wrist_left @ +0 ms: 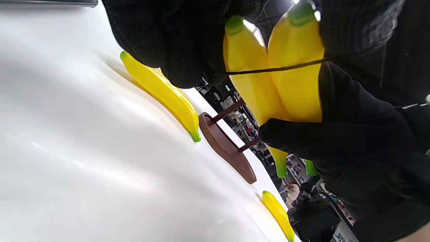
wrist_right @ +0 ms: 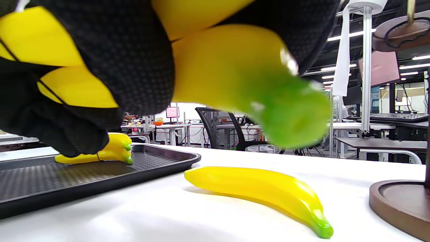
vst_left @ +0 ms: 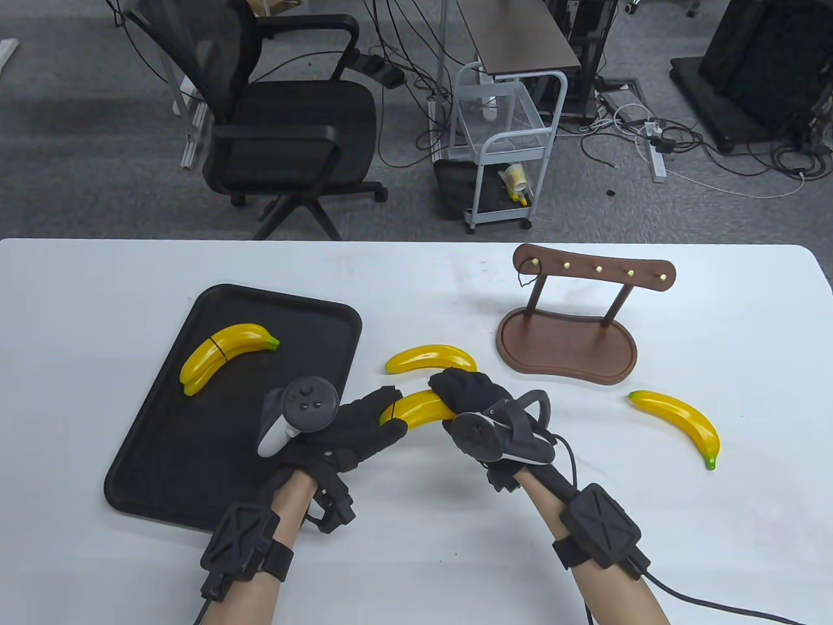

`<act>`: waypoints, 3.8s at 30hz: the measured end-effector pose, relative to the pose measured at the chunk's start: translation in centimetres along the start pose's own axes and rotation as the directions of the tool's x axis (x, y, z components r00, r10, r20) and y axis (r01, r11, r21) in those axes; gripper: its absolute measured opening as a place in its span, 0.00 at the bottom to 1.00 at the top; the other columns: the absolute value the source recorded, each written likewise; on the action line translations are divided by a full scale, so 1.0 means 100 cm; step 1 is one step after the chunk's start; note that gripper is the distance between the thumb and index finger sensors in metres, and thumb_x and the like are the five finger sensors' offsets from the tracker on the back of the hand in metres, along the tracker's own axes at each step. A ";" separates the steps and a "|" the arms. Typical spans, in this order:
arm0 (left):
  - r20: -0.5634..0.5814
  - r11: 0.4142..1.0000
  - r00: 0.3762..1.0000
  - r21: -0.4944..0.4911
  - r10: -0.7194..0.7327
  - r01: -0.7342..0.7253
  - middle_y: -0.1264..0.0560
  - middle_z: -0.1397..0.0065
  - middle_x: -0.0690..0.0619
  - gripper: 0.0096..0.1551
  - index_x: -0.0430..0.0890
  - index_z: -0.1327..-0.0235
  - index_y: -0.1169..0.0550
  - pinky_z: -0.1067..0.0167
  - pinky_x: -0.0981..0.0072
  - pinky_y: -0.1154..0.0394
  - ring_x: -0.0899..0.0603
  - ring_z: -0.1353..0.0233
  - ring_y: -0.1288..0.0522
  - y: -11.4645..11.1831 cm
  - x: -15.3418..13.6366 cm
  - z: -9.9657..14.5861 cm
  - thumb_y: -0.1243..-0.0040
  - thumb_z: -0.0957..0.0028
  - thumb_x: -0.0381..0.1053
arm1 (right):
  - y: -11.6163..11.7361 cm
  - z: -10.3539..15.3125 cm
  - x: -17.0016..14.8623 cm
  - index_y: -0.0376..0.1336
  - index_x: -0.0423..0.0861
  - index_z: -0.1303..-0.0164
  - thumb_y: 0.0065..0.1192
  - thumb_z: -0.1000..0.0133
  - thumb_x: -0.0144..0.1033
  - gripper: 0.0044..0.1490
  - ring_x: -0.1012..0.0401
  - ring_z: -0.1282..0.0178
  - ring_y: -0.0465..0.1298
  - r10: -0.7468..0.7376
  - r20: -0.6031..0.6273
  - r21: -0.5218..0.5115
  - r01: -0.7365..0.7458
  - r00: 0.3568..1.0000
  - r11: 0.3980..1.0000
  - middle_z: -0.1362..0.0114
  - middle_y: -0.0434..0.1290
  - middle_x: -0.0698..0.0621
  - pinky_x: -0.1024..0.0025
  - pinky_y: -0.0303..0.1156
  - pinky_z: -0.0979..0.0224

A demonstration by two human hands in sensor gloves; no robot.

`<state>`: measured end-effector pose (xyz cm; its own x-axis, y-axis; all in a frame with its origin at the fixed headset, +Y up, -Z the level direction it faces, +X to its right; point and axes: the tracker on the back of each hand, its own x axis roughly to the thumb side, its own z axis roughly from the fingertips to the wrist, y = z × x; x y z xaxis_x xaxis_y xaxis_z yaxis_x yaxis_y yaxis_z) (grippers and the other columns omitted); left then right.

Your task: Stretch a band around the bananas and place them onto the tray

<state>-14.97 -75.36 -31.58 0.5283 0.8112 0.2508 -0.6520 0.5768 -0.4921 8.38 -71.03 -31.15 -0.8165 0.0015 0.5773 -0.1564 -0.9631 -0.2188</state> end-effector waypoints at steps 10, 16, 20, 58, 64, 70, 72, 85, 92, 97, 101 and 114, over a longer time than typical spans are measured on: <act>-0.007 0.999 1.000 -0.040 -0.011 0.011 0.30 0.17 0.37 0.53 0.35 0.16 0.40 0.24 0.39 0.33 0.31 0.22 0.26 0.000 0.001 -0.001 0.48 0.42 0.70 | 0.001 0.001 0.018 0.58 0.43 0.25 0.78 0.50 0.37 0.45 0.44 0.33 0.77 0.026 0.056 -0.013 -0.026 0.998 1.000 0.23 0.69 0.42 0.51 0.77 0.35; -0.020 1.000 1.000 -0.017 -0.012 0.011 0.31 0.17 0.38 0.52 0.36 0.16 0.40 0.24 0.39 0.34 0.32 0.21 0.27 0.000 -0.002 0.000 0.44 0.41 0.69 | 0.003 0.003 0.025 0.57 0.42 0.24 0.77 0.49 0.38 0.46 0.45 0.33 0.76 0.059 0.079 -0.033 -0.057 0.995 0.998 0.23 0.68 0.42 0.52 0.77 0.35; -0.017 1.000 1.000 0.018 0.015 -0.015 0.30 0.17 0.40 0.52 0.37 0.16 0.40 0.24 0.40 0.34 0.33 0.21 0.27 0.002 -0.004 0.001 0.41 0.41 0.69 | 0.001 0.002 0.023 0.54 0.43 0.22 0.75 0.48 0.40 0.47 0.46 0.31 0.75 0.062 0.083 -0.040 -0.058 0.995 0.997 0.22 0.66 0.43 0.54 0.76 0.34; 0.033 0.980 0.981 0.071 -0.189 0.186 0.37 0.11 0.50 0.48 0.50 0.15 0.42 0.19 0.43 0.38 0.37 0.17 0.32 0.008 0.020 0.006 0.37 0.43 0.66 | 0.019 0.002 -0.037 0.53 0.40 0.19 0.62 0.48 0.66 0.56 0.43 0.32 0.75 -0.642 -0.083 0.088 0.647 0.763 0.757 0.21 0.65 0.41 0.47 0.74 0.36; 0.032 0.974 0.975 0.062 -0.220 0.217 0.37 0.12 0.49 0.48 0.50 0.15 0.42 0.20 0.42 0.38 0.36 0.17 0.32 0.007 0.022 0.006 0.37 0.43 0.66 | 0.017 0.002 -0.032 0.55 0.40 0.20 0.64 0.49 0.64 0.56 0.43 0.34 0.76 -0.628 -0.064 0.072 0.631 0.776 0.772 0.21 0.67 0.40 0.46 0.74 0.37; 0.027 0.957 0.958 0.051 -0.286 0.285 0.36 0.12 0.50 0.48 0.51 0.15 0.42 0.20 0.42 0.38 0.36 0.17 0.32 0.005 0.025 0.005 0.37 0.44 0.66 | 0.015 0.000 -0.026 0.55 0.40 0.20 0.65 0.49 0.63 0.55 0.43 0.34 0.76 -0.591 -0.036 0.093 0.592 0.806 0.801 0.21 0.66 0.40 0.45 0.74 0.36; 0.030 0.959 0.959 0.045 -0.282 0.280 0.37 0.12 0.50 0.49 0.51 0.15 0.42 0.20 0.42 0.38 0.36 0.17 0.32 0.005 0.025 0.005 0.37 0.44 0.66 | 0.014 0.000 -0.025 0.55 0.40 0.20 0.65 0.49 0.63 0.55 0.43 0.35 0.76 -0.583 -0.032 0.096 0.583 0.812 0.807 0.22 0.67 0.39 0.46 0.74 0.37; 0.026 0.960 0.959 0.015 -0.281 0.280 0.38 0.11 0.51 0.48 0.52 0.15 0.43 0.20 0.43 0.38 0.37 0.19 0.30 0.002 0.025 0.004 0.37 0.44 0.67 | 0.018 0.000 -0.019 0.54 0.40 0.19 0.63 0.49 0.64 0.56 0.43 0.33 0.75 -0.544 -0.027 0.126 0.542 0.839 0.831 0.21 0.66 0.40 0.47 0.75 0.36; 0.007 0.955 0.955 0.039 -0.295 0.295 0.37 0.12 0.51 0.48 0.52 0.15 0.43 0.20 0.43 0.38 0.37 0.19 0.30 0.002 0.025 0.003 0.38 0.43 0.67 | 0.017 0.000 -0.020 0.52 0.41 0.17 0.59 0.46 0.65 0.56 0.41 0.27 0.71 -0.536 -0.029 0.127 0.535 0.844 0.835 0.18 0.63 0.40 0.45 0.72 0.32; -0.011 0.949 0.951 0.056 -0.309 0.309 0.37 0.12 0.50 0.49 0.51 0.15 0.43 0.21 0.43 0.37 0.37 0.20 0.30 0.001 0.026 0.003 0.38 0.43 0.67 | 0.016 0.000 -0.013 0.50 0.38 0.16 0.57 0.47 0.68 0.60 0.37 0.24 0.67 -0.495 -0.021 0.143 0.492 0.869 0.858 0.16 0.59 0.36 0.40 0.69 0.31; -0.024 0.943 0.946 0.076 -0.325 0.325 0.37 0.12 0.49 0.49 0.50 0.15 0.43 0.21 0.43 0.37 0.37 0.20 0.30 0.000 0.027 0.003 0.38 0.43 0.67 | 0.017 -0.001 -0.007 0.50 0.37 0.16 0.56 0.49 0.71 0.63 0.35 0.24 0.67 -0.462 -0.034 0.111 0.463 0.886 0.879 0.16 0.59 0.35 0.38 0.69 0.31; -0.027 0.934 0.938 0.092 -0.345 0.346 0.34 0.14 0.47 0.50 0.47 0.16 0.41 0.21 0.44 0.35 0.38 0.22 0.28 -0.004 0.030 0.002 0.37 0.44 0.68 | 0.017 -0.001 -0.002 0.52 0.36 0.17 0.54 0.51 0.77 0.66 0.36 0.28 0.70 -0.396 -0.027 0.088 0.397 0.918 0.914 0.18 0.62 0.35 0.38 0.70 0.33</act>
<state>-13.22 -73.12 -30.48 0.7352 0.5598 0.3823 -0.4766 0.8279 -0.2958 8.26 -72.66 -31.69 -0.7023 0.3902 0.5954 -0.4184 -0.9029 0.0982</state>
